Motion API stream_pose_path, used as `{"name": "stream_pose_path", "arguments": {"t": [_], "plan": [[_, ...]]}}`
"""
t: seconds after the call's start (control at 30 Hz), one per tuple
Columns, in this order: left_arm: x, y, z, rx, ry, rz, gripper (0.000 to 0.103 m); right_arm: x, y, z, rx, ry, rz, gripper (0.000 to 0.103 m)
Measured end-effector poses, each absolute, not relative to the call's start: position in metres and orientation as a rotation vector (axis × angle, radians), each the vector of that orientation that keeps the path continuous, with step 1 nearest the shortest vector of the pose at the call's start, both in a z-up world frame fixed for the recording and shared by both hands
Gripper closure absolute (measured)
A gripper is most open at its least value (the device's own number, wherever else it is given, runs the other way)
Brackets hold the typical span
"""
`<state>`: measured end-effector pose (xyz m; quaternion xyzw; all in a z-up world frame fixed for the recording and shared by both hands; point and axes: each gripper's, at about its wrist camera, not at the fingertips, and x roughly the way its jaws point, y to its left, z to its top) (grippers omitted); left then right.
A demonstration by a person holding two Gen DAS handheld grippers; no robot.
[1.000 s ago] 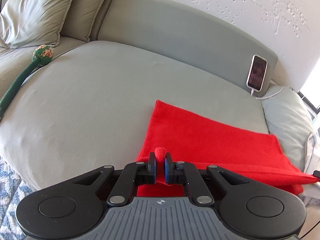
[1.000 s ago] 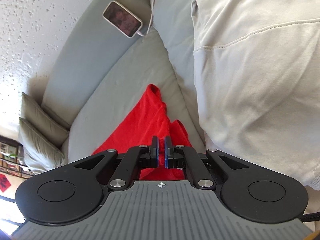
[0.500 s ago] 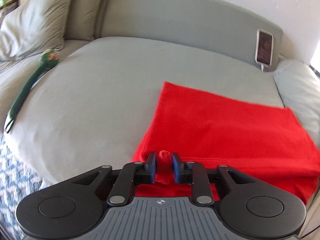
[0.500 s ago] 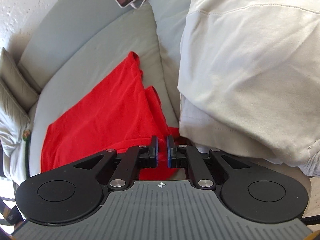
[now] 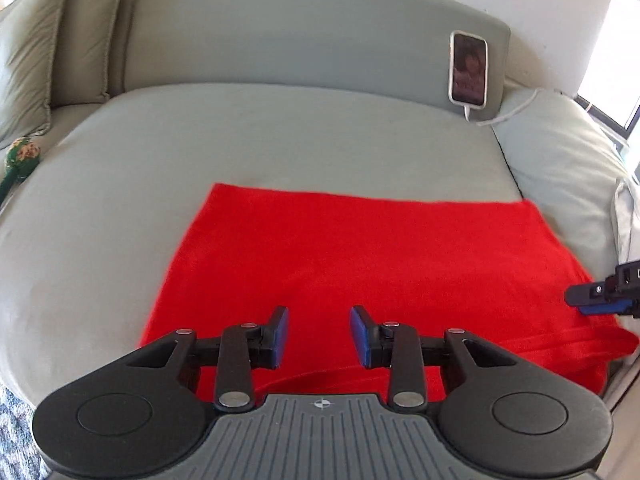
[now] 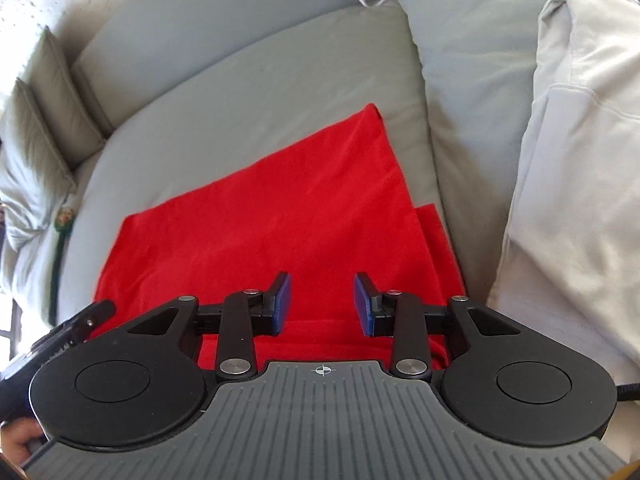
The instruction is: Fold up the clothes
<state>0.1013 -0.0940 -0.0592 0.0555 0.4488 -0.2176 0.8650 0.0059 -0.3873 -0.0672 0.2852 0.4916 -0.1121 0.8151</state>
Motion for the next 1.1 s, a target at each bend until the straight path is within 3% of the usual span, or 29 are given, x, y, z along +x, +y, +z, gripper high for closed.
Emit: {"name": "stream_pose_path", "arguments": {"t": [0.07,0.23,0.4,0.6,0.73,0.93,1.1], "plan": [[0.096,-0.084,-0.067,0.120,1.055,-0.520,0.076,0.005,-0.389,-0.074,0.648,1.114,-0.219,0.067],[0.053,-0.032,-0.055,0.139,1.130,-0.673,0.076,-0.035,-0.380,-0.077,0.725,1.359,-0.017,0.066],[0.032,0.006,-0.036,-0.007,1.068,-0.664,0.067,-0.089,-0.393,-0.050,0.802,1.267,-0.002,0.061],[0.042,-0.053,-0.034,0.042,0.957,-0.594,0.063,-0.059,-0.366,-0.037,0.725,1.125,-0.020,0.060],[0.043,-0.090,-0.051,0.235,0.924,-0.505,0.060,-0.029,-0.326,-0.047,0.632,1.076,-0.018,0.072],[0.031,-0.079,-0.073,0.285,0.970,-0.438,0.060,-0.020,-0.292,-0.072,0.409,1.097,-0.087,0.070],[0.019,-0.067,-0.084,0.286,1.140,-0.461,0.063,-0.053,-0.290,-0.074,0.430,1.144,-0.016,0.063]]}}
